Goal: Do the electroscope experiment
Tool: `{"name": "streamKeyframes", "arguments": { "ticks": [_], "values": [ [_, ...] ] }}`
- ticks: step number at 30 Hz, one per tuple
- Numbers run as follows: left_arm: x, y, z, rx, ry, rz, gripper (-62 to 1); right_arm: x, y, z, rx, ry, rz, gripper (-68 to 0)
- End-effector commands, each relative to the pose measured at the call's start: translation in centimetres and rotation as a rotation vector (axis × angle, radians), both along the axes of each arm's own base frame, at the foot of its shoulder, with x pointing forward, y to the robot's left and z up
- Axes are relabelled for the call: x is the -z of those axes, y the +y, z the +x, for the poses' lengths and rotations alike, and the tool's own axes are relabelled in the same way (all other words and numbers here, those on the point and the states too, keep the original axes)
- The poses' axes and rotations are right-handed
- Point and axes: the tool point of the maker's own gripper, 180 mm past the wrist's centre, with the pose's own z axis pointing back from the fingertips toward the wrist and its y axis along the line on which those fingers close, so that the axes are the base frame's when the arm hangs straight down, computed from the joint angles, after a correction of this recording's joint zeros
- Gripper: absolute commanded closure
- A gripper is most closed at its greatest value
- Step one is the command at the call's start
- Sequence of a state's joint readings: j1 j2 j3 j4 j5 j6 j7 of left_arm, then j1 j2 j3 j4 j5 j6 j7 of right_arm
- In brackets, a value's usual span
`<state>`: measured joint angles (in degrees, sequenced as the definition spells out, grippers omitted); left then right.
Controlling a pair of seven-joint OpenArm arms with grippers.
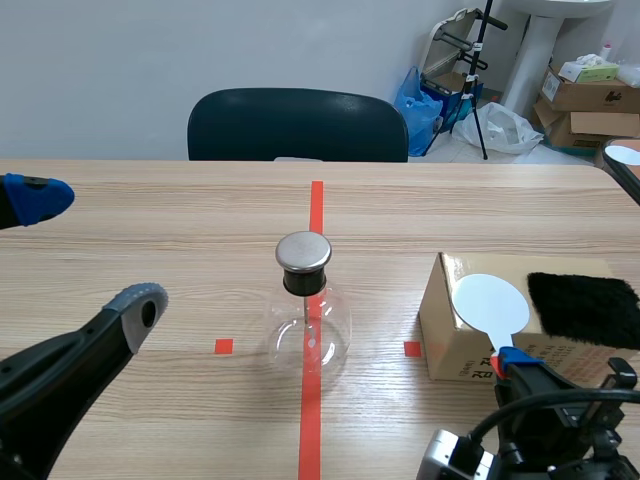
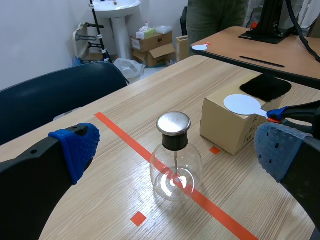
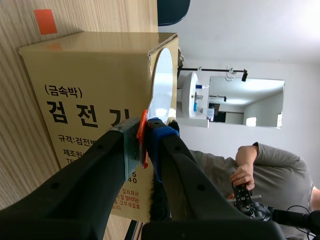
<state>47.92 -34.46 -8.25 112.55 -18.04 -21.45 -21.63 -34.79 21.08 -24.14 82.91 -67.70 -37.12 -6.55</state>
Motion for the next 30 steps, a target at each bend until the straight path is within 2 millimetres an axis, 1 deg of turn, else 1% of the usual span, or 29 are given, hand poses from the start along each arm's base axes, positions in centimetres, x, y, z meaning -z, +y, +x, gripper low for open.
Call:
{"name": "streamKeyframes", "arguments": {
  "ticks": [1,26,28,30],
  "values": [
    [-0.79,-0.15,0.07,0.0,-0.021,-0.026,-62.3,-0.75,-0.02,0.61,0.004,-0.031,0.006,-0.9],
    [-0.91,0.1,0.39,-0.019,-0.033,-0.02,-62.3,-0.77,-0.02,0.62,0.004,-0.032,0.006,-1.0],
    [-0.92,0.11,0.4,-0.019,-0.033,-0.02,-62.3,-0.94,-0.02,0.65,0.005,-0.041,0.008,-1.1],
    [-0.91,0.11,0.4,-0.019,-0.033,-0.019,-62.3,-1.55,-0.01,0.73,0.003,-0.077,0.003,-1.1]
  ]
}}
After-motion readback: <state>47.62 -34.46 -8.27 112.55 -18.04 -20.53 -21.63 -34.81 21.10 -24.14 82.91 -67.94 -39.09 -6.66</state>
